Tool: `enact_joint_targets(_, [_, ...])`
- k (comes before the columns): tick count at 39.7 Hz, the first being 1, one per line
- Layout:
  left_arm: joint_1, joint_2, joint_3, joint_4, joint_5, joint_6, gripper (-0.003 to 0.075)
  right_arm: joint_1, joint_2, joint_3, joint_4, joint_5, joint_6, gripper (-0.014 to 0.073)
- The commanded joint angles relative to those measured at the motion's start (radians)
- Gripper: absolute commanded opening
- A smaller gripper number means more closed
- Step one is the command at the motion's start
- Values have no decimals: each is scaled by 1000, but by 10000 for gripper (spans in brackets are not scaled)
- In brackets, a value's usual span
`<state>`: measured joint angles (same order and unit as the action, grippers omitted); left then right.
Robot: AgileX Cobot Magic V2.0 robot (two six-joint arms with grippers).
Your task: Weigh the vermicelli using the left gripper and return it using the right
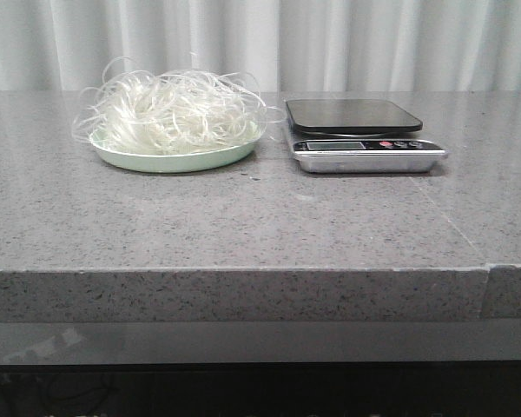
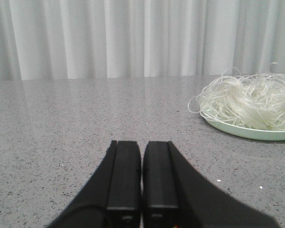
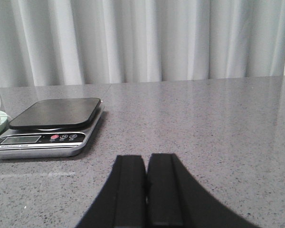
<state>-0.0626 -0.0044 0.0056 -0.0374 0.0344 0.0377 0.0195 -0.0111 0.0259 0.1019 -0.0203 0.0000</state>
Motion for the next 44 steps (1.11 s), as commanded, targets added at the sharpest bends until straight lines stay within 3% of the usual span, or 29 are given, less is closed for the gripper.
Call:
enact_joint_targets(1, [0,-22,38,-11,-82,-7,155,-3,-16,-3,3,-89,-8,157])
enact_joint_targets(32, [0,-22,38,-9,-89,-7,155,-3,-16,-3,3,-103,-8,157])
enact_joint_targets(36, [0,-22,36,-9,-138,-7,155,-3,-16,-4,3,-122,-8,157])
enact_joint_targets(40, [0,-22,10,-9,-193,-7,155,-3,-16,-39,3,-113,-8,157])
enact_joint_targets(44, [0,-22,-62,-9,-156,-7,155,-3,-15,-110,3,-62,-8,157])
